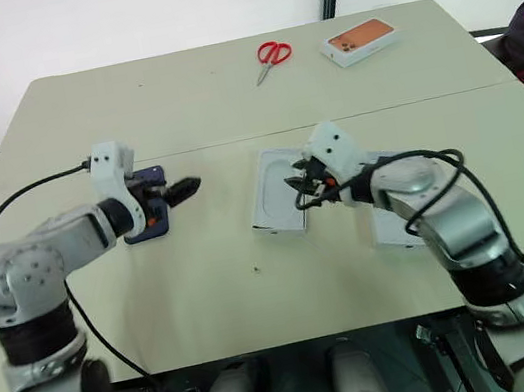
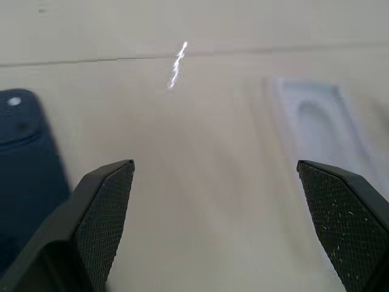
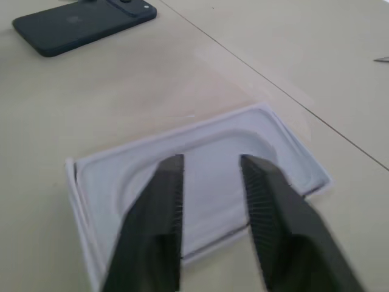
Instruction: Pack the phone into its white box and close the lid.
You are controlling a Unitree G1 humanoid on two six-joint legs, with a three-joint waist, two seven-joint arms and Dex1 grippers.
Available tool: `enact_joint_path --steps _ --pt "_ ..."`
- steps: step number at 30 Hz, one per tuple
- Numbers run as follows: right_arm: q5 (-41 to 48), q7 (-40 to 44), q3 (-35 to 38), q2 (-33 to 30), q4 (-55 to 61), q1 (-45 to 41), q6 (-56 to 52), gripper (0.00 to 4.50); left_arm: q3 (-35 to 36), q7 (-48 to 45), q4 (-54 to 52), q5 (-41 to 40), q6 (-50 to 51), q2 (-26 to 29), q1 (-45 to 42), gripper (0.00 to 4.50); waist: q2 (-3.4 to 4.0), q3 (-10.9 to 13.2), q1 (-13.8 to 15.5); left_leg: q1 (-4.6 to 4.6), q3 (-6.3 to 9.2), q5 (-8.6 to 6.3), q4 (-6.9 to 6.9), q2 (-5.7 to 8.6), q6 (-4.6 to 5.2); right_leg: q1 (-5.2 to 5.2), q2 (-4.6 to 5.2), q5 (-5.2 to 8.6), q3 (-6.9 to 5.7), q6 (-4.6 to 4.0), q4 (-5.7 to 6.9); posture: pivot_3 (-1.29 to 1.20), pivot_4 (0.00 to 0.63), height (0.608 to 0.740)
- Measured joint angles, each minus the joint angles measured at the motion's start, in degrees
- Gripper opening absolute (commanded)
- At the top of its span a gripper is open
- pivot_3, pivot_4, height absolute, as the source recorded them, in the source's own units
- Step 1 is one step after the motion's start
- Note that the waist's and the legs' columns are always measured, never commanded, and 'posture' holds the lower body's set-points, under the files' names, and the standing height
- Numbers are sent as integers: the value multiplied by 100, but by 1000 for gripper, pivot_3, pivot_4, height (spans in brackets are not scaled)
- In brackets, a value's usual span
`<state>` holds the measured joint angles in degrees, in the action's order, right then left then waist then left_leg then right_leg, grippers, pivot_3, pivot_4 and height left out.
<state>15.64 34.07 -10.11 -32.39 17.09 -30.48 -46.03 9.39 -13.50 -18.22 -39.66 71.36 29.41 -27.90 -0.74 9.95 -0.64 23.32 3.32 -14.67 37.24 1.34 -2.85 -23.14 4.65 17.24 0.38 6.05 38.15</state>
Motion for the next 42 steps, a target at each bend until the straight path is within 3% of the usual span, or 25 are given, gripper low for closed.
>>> enact_joint_path --steps 6,11,18,29,42 --pt "-886 -687 -700 594 -1293 -886 -99 24 -525 -1567 -216 680 -1864 1100 1130 4500 0 1 -4 7 -1 -1 -6 -3 1 -10 2 -2 1 -5 -6 0 150 740" --pt "-1236 -841 -773 977 -2360 -1183 75 24 -495 -2587 -734 793 -3040 1440 2103 4500 2 2 -29 7 -5 -18 -7 -7 32 -12 1 -2 9 -6 -7 0 150 740" --pt "-1522 -935 -746 1252 -3041 -1392 285 24 -438 -3046 -917 806 -3444 1555 2572 4500 4 2 -36 5 -5 -24 -7 -9 43 -12 -2 -3 7 -6 -2 0 150 740" --pt "-2104 -373 -1162 555 -2376 -1135 397 24 -466 -3011 -862 973 -3471 1459 2452 4500 4 2 -27 4 -4 -25 -5 -8 45 -9 -4 -3 -2 -5 -2 0 150 740" --pt "-1990 448 -1365 547 -1190 -641 321 24 -558 -3019 -742 1045 -3473 1322 2311 4500 4 3 -35 5 -2 -25 -4 -13 45 -9 -10 -3 -2 -5 -1 0 150 740"
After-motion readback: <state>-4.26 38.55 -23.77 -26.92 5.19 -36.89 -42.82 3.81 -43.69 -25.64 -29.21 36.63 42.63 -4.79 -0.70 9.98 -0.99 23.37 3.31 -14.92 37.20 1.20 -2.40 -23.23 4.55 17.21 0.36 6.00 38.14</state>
